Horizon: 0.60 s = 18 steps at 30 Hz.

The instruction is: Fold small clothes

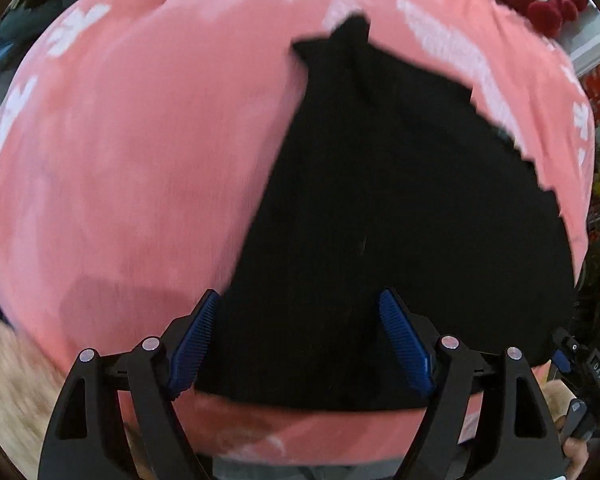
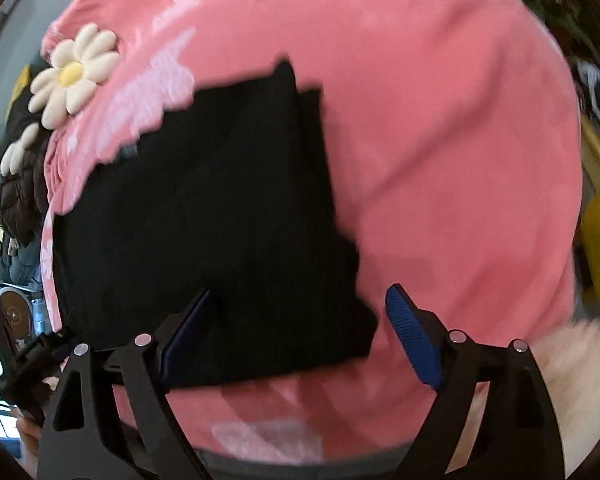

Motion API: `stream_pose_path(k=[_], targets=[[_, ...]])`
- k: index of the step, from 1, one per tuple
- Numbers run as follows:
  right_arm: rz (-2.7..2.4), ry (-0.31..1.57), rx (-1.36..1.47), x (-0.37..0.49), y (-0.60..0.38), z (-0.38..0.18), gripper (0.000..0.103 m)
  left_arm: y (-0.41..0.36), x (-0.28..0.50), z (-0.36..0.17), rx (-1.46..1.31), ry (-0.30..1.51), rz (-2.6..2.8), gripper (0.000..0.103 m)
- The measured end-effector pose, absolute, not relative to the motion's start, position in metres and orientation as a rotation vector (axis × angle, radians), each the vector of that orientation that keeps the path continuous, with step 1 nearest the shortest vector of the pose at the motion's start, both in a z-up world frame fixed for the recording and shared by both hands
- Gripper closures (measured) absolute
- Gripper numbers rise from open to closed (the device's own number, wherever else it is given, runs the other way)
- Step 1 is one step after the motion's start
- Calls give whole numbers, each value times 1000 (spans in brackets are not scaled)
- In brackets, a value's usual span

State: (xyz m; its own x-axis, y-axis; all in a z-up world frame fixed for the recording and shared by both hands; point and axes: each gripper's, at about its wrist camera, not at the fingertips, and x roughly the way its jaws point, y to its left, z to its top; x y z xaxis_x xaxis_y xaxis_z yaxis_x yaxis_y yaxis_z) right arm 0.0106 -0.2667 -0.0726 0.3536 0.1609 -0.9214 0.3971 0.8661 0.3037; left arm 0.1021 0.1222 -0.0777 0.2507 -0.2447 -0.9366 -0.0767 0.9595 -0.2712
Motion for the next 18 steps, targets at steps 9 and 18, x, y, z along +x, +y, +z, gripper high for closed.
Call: stream_pose_path(k=[9,18], targets=[[-211,1274,414,6,-250,-70,90,107,91,-78,-170,1312,-118,24],[-277,1097,295,-12,-235,-39,31,105,88,-81,-172,1314,-106,22]])
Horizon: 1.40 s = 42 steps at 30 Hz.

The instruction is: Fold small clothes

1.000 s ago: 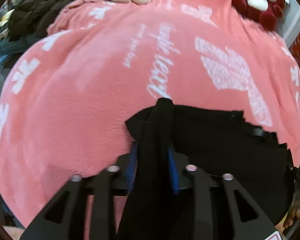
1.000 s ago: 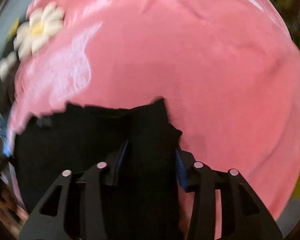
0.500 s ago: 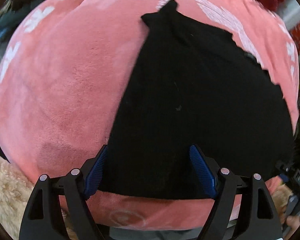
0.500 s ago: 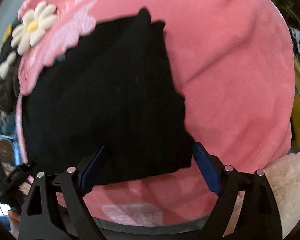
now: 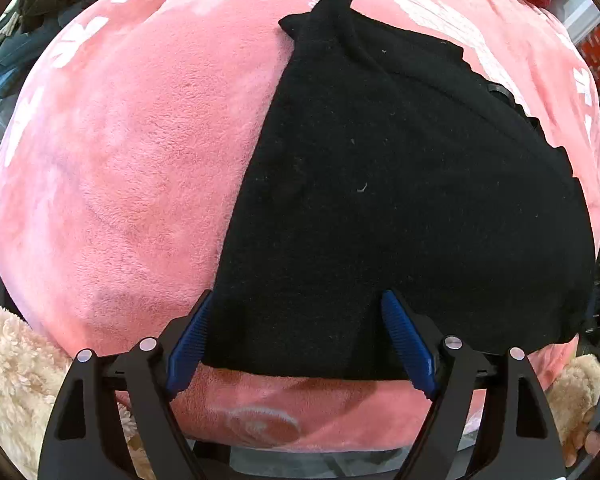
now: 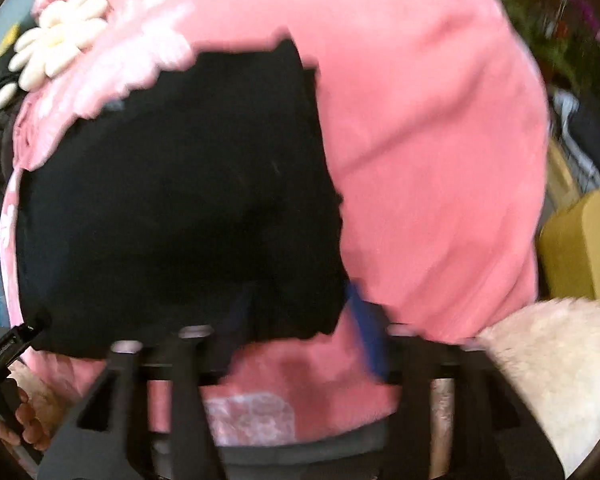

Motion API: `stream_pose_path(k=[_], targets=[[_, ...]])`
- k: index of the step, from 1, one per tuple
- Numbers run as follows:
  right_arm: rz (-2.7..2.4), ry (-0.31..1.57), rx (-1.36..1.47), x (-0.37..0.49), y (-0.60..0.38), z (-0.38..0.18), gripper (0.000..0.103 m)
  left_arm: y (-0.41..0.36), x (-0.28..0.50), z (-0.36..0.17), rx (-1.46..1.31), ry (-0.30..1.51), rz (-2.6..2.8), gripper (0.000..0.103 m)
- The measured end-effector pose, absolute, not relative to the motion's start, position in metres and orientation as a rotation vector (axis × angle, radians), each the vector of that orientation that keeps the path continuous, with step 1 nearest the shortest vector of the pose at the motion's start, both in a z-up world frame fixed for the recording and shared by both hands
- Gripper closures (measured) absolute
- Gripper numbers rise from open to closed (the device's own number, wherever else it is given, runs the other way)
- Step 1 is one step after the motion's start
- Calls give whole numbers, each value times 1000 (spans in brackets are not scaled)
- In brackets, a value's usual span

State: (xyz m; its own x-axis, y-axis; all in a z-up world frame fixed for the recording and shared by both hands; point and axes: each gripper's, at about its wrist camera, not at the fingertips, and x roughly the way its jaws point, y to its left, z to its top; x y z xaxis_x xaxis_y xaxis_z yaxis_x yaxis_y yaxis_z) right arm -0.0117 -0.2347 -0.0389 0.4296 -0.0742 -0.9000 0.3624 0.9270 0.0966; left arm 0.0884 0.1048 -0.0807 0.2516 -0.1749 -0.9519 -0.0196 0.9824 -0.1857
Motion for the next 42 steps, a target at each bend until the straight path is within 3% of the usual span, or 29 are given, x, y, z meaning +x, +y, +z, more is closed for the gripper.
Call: stream_pose_path(k=[3,6,15,17,22,24,32,33,34,38,42], targets=[[-261,971,176,-19,-213,-18,30,102,84,-82,-181,1313,-106,21],[-237,983,132,-5,-201,-24,23,104,83,-85,-203,1311,-110,17],[-273,1051,349,-6,-238,-49,18,118,93,-88,-314,1308,-183,14],[-280,1049,394,-9,-244,-51,18,131,96,-86,-412,1297,-187,23],[-276,1055,445,-9,-250,-53,17,158,97,-89,-542,1268,-149,68],[-258,1071,476,-7,-252,-58,11,162,98,-92,-552,1267,-149,69],[-263,1110,717,-5,-279,-87,9,149,92,-90,-478,1257,-149,70],[-265,1103,752,-6,-283,-89,9,150,91,-90,-486,1255,-155,79],[-268,1099,770,-7,-284,-90,9,151,92,-91,-511,1253,-187,96],[-299,1064,805,-13,-290,-87,9,148,90,-83,-482,1226,-204,97],[-314,1011,810,-19,-292,-77,9,127,85,-39,-423,1123,-246,97]])
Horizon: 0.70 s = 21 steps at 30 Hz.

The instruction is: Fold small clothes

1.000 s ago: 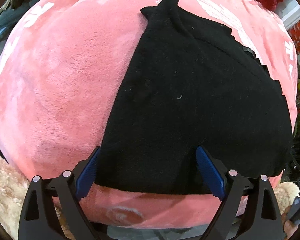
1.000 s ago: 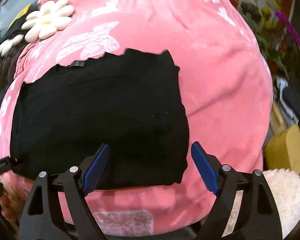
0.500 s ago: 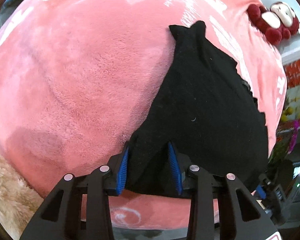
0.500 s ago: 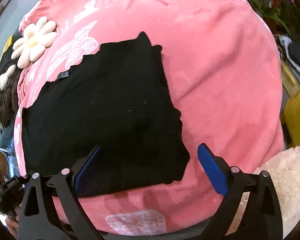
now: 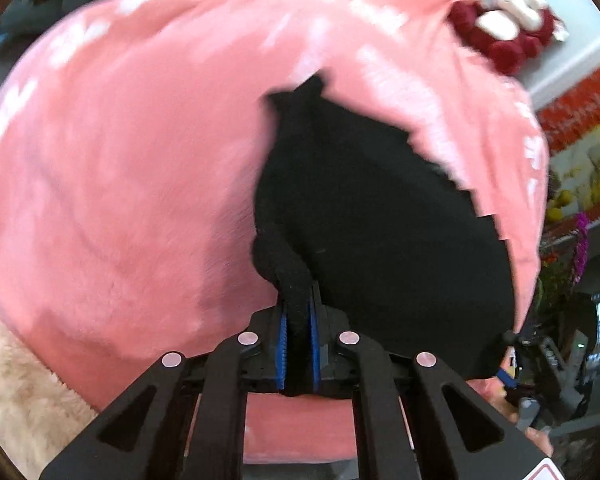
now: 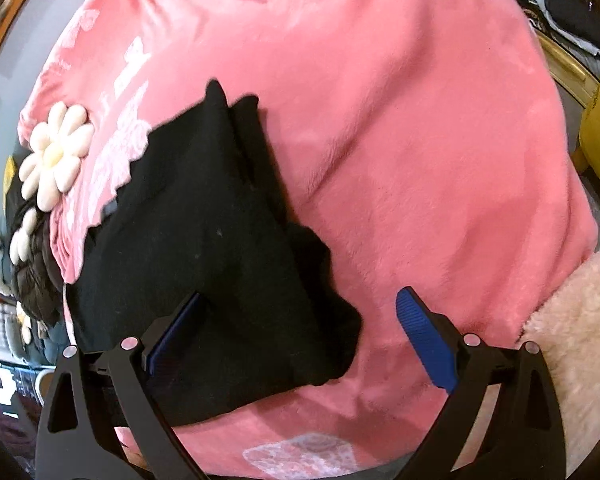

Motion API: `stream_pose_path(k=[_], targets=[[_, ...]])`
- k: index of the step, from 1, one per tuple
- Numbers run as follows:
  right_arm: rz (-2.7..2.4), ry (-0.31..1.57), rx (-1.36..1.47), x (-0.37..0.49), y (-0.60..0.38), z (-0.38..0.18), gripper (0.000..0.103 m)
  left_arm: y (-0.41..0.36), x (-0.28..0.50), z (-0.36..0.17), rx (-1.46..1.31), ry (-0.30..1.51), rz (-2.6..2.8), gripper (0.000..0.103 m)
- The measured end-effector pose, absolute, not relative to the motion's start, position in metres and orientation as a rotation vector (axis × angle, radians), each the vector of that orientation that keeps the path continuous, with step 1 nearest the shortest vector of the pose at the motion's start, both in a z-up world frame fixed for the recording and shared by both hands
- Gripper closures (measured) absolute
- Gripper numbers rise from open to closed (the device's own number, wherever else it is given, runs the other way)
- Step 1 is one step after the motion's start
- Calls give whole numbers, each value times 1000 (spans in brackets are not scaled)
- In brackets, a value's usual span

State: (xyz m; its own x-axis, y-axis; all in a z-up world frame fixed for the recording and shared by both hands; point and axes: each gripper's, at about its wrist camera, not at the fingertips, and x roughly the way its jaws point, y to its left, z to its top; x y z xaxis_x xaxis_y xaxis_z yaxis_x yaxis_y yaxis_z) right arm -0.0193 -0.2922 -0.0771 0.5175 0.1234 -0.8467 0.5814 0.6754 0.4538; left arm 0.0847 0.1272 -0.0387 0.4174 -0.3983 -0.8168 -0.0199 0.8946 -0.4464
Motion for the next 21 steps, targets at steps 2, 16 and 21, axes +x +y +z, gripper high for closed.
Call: stream_pose_path(k=[2,16,21], targets=[[-327,990,798,-20,-293,-72,9,109,80,-10,-428,1083,-293,97],[-404,801,524,-24,-291,-10,9,-126,49,73,-30,1012,-754,97],[-423,739,565,-36,-323,7,7,-152,45,4,-12,1190,-669,91]])
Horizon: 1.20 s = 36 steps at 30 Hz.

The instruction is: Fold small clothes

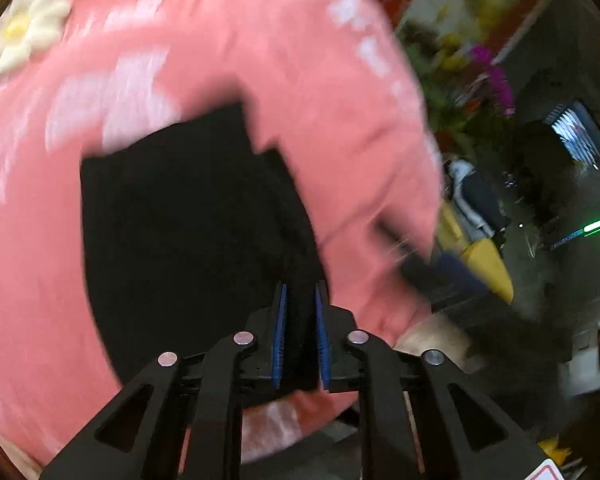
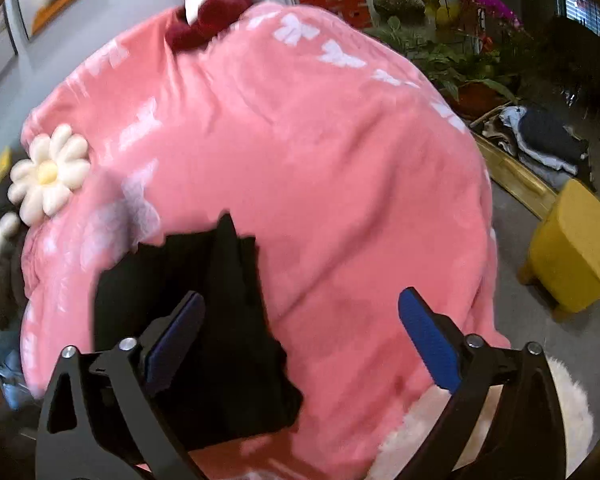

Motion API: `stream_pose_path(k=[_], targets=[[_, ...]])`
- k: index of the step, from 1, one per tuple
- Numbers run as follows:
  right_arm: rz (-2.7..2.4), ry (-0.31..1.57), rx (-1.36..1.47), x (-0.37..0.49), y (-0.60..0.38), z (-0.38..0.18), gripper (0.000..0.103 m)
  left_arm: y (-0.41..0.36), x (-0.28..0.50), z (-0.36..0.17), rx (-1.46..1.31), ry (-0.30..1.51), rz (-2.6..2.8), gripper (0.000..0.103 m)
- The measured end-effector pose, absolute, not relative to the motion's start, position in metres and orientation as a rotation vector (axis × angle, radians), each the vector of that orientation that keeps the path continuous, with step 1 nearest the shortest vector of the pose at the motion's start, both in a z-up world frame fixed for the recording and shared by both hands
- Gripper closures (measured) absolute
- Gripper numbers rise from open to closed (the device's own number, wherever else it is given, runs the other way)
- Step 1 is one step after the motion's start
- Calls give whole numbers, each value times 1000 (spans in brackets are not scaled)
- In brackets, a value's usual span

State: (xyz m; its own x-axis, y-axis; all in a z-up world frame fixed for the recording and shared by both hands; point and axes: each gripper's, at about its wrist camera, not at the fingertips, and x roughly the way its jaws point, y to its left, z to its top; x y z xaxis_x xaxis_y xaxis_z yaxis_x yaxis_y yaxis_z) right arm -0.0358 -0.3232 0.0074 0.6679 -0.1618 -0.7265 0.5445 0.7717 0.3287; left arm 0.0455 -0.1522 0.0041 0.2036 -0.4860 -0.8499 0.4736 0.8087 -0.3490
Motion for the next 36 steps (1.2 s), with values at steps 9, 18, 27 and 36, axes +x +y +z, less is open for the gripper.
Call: stream_pose_path(k=[9,18,27,36], targets=[[-43,903,498,6,-301,3,7,-67,37,0,-171,1186,-525,61],[17,1088,335,75,-257,-42,12,-3,28,-9,-192,1203,-354,60],[-99,1135,221,75,-269,-41,89,2,24,-6,-149,1182,-353,50],[-62,1007,364,31,-275,-15,17,-25,38,-11,-88,1198,-383,46]])
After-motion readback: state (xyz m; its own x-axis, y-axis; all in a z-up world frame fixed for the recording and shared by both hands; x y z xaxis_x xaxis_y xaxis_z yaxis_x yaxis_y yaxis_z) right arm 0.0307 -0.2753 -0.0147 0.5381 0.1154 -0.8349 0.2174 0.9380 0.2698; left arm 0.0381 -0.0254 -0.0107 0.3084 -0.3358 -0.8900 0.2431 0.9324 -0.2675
